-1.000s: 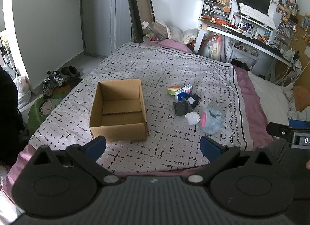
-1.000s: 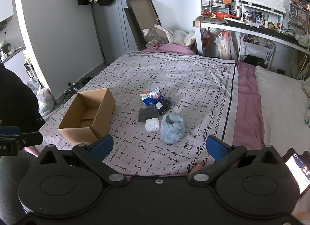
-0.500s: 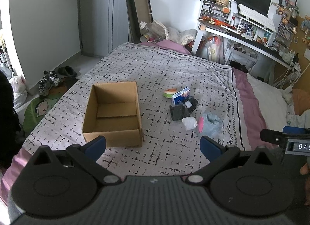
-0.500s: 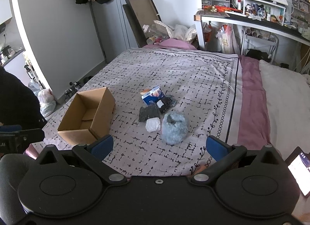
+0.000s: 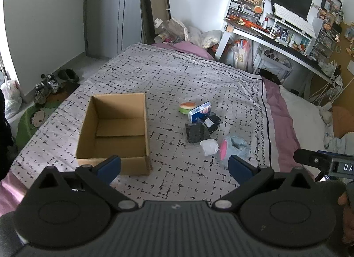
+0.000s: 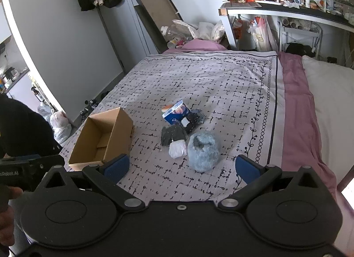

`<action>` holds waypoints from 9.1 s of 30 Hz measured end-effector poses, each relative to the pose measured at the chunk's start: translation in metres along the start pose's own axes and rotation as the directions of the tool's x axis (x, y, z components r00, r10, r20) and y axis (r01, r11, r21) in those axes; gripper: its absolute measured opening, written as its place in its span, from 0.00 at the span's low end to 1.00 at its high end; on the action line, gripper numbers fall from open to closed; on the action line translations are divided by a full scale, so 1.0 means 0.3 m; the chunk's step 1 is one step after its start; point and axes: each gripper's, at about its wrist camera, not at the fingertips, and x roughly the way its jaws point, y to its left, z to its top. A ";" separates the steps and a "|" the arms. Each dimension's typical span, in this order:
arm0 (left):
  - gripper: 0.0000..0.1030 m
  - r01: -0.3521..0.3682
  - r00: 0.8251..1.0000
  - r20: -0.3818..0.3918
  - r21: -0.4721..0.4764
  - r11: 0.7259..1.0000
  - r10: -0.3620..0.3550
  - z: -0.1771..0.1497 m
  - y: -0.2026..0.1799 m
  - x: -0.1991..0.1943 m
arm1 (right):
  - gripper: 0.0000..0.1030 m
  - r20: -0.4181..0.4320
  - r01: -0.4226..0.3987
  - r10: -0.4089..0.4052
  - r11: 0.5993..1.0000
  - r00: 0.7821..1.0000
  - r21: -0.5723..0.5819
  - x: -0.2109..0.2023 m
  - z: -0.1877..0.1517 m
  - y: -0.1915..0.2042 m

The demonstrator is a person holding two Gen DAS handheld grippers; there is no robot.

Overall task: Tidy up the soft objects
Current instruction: 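Reach the right gripper down to the grey fluffy plush, then close the right gripper on the grey fluffy plush and lift, then carry the grey plush with the right gripper over the cardboard box, then lower the plush into the box and open the right gripper, then move the right gripper back to the clear plastic bag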

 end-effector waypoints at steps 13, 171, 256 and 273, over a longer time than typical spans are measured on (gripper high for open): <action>0.99 0.035 0.999 -0.023 -0.002 0.999 -0.035 0.055 -0.051 0.131 | 1.00 -0.026 0.005 0.000 0.986 1.000 0.167 0.108 0.052 -0.128; 0.20 0.150 0.969 -0.107 -0.461 0.874 -0.223 0.087 0.716 0.531 | 0.17 -0.123 -0.096 0.119 0.979 0.985 0.179 0.759 -0.037 0.694; 0.87 0.052 0.986 -0.138 -0.273 0.961 -0.092 0.213 0.137 0.492 | 0.99 -0.061 -0.030 0.079 0.820 0.995 0.571 0.519 -0.035 -0.089; 0.86 0.135 0.966 -0.189 -0.220 0.966 -0.178 0.221 0.111 0.643 | 0.67 -0.105 -0.046 0.163 0.721 0.981 0.692 0.714 -0.077 -0.096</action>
